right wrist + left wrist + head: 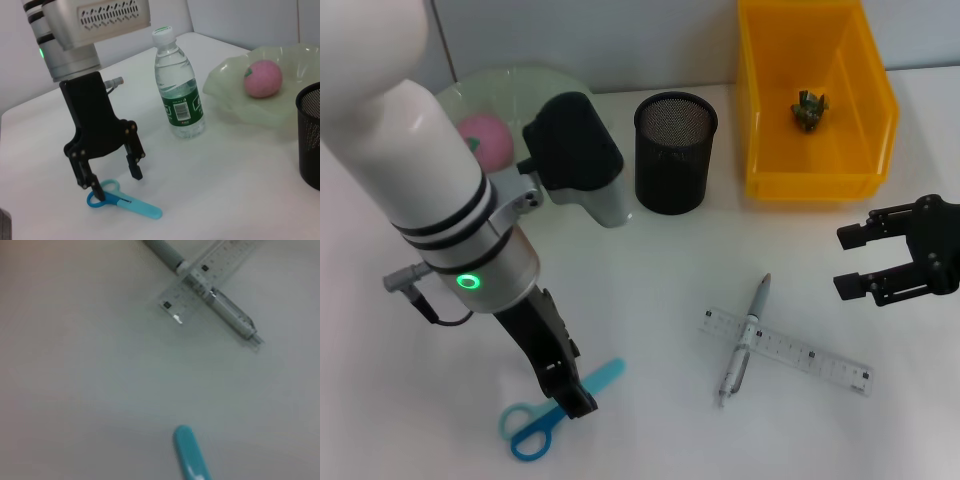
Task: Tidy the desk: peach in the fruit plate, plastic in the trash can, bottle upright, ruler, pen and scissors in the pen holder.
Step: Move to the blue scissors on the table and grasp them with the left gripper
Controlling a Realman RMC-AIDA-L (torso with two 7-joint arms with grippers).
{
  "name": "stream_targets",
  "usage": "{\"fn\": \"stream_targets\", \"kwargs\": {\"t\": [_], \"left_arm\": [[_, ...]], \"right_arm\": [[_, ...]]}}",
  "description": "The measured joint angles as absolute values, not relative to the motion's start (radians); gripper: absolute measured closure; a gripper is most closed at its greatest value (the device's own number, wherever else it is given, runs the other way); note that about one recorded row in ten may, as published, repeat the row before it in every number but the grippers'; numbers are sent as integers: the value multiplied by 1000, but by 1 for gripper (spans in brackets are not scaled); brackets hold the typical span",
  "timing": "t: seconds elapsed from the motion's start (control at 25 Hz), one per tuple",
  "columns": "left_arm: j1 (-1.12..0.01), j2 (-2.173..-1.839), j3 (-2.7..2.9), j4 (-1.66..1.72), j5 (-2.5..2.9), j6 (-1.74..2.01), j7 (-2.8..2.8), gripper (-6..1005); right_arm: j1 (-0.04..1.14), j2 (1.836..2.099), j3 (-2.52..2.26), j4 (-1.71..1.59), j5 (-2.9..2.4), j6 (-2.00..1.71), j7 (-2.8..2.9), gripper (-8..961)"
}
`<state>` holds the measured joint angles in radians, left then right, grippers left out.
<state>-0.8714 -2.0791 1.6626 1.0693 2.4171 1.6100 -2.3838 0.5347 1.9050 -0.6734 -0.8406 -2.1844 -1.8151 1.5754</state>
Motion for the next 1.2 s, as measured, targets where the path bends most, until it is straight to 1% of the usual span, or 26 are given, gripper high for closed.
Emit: {"fn": "stream_targets", "kwargs": {"t": [1.2], "left_arm": [[-865,-2080,1748,1062,2373,1569,-2396,356]], "right_arm": [[541,1905,-675,-841,-2188,-1813,1572,194]]}}
